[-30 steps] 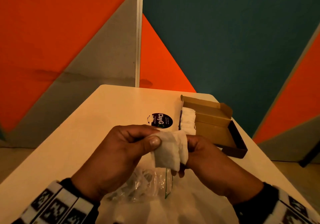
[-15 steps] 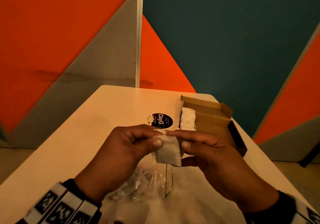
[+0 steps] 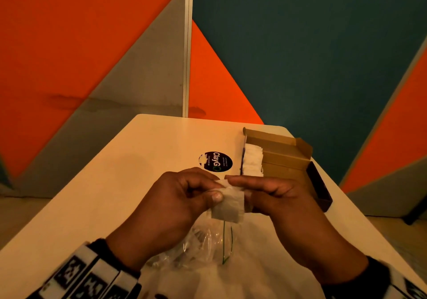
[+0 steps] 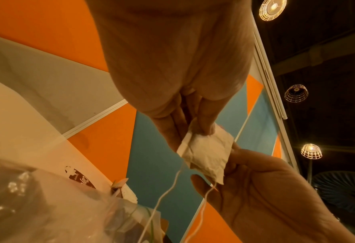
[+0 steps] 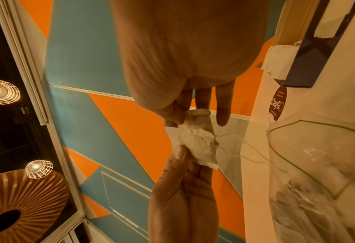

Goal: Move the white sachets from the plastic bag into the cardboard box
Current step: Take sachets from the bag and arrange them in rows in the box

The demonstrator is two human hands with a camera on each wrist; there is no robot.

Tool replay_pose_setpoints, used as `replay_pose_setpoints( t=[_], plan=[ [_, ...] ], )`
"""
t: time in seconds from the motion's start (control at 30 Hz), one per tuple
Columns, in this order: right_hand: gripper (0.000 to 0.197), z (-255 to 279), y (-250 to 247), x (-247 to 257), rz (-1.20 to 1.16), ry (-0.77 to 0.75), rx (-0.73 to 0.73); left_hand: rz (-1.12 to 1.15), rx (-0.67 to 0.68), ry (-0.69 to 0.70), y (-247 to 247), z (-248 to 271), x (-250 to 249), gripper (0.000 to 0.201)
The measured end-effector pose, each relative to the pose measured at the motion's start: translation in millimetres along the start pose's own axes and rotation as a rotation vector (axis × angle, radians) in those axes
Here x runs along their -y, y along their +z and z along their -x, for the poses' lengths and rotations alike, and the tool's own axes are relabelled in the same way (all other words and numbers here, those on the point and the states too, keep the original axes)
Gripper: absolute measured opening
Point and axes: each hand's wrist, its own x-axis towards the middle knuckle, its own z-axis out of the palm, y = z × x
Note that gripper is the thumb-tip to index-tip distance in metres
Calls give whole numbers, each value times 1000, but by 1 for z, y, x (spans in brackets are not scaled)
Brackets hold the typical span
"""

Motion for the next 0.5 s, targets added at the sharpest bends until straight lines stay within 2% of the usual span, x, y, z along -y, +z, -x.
replay_pose_setpoints(
  t=[0.3, 0.5],
  plan=[
    [46, 4, 3, 2, 122, -3, 39, -97, 14, -7, -1, 1, -4, 14],
    [50, 4, 1, -2, 145, -15, 9, -193, -17, -15, -6, 1, -5, 12]
  ],
)
